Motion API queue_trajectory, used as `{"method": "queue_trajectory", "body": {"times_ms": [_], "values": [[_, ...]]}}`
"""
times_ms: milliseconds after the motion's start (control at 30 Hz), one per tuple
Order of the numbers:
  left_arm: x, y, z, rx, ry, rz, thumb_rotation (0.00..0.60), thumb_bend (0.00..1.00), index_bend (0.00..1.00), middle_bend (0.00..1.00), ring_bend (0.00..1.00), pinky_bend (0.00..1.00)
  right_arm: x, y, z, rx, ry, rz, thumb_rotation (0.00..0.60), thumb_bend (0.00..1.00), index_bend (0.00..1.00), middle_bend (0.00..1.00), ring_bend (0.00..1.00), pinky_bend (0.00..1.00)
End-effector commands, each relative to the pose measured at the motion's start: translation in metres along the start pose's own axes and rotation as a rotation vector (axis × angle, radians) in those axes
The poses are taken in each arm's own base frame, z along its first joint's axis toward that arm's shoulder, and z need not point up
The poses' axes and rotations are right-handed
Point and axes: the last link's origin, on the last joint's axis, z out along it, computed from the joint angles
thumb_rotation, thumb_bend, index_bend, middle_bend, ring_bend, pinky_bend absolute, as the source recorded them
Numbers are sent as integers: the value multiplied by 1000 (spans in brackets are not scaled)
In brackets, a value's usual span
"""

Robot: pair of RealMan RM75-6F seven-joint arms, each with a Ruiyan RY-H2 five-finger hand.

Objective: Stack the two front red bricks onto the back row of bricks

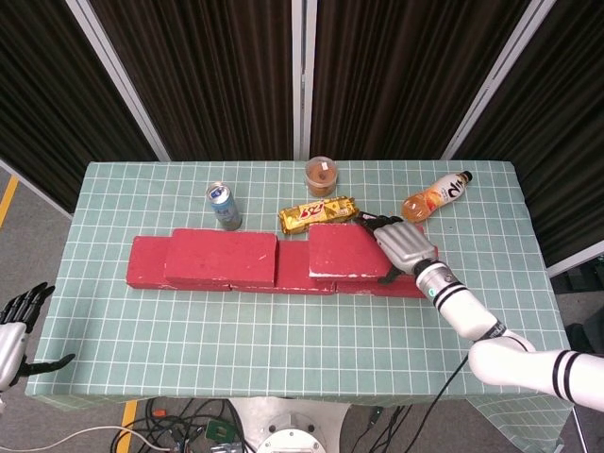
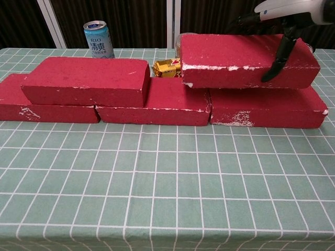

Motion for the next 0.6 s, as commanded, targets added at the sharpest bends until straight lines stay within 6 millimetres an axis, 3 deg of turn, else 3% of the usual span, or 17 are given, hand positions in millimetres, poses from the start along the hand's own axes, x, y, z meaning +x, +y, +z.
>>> {"method": "queue_trajectory", "body": {"times_ms": [33,600], "values": [[0,-3,1,6,2,-8,600,0,0,0,0,0,-5,-8,7,3,-3,6,600,4,0,175,117,154],[-3,-14,-1,18,0,-23,600,0,0,0,0,0,-20,-46,25,-12,-35,12,600,5,0,169,117,138]]}}
